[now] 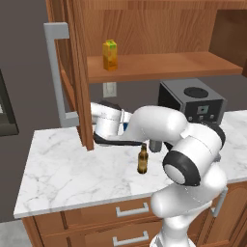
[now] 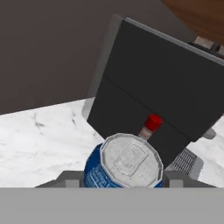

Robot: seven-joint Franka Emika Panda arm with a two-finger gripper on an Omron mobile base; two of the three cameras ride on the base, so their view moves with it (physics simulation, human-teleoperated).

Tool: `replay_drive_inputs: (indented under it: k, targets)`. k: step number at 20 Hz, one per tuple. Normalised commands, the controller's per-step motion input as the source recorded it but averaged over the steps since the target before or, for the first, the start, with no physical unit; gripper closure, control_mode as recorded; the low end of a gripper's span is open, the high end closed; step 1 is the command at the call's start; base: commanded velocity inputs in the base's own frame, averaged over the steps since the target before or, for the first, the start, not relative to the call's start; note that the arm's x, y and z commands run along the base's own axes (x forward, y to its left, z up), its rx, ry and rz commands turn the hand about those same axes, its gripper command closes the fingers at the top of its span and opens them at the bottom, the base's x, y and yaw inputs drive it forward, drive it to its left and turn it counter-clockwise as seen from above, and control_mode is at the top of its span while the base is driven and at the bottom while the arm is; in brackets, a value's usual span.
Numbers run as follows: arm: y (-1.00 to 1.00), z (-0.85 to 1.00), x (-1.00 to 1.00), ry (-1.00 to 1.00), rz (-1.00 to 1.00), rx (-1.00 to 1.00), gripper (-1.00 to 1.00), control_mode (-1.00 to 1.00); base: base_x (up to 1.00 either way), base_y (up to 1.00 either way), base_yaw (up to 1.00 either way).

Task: Sort all alcoholic drinks to one cabinet, and non-alcoholic drinks to the other.

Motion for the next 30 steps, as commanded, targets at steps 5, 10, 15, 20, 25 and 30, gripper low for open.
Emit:
replay_drive_inputs:
  k: [5, 10, 15, 20, 25, 30]
  targets:
    - [0.0, 0.14, 0.0, 0.09, 0.22, 0.03, 1.0, -1.0, 0.0, 0.0, 0.0]
    - [0.0, 0.19, 0.0, 0.08, 0.21, 0.05, 1.0, -1.0, 0.0, 0.0, 0.0]
    - [-0.04, 0.15, -0.12, 0.05, 0.2, 0.05, 1.0, -1.0, 0.0, 0.0, 0.0]
    - [-0.04, 0.02, -0.39, 0.02, 0.17, 0.03, 1.0, -1.0, 0.0, 0.0, 0.0]
    - [-0.06, 0.07, -0.61, 0.0, 0.16, 0.03, 1.0, -1.0, 0.0, 0.0, 0.0]
    - [-0.04, 0.4, -0.45, 0.0, 0.14, 0.06, 1.0, -1.0, 0.0, 0.0, 0.0]
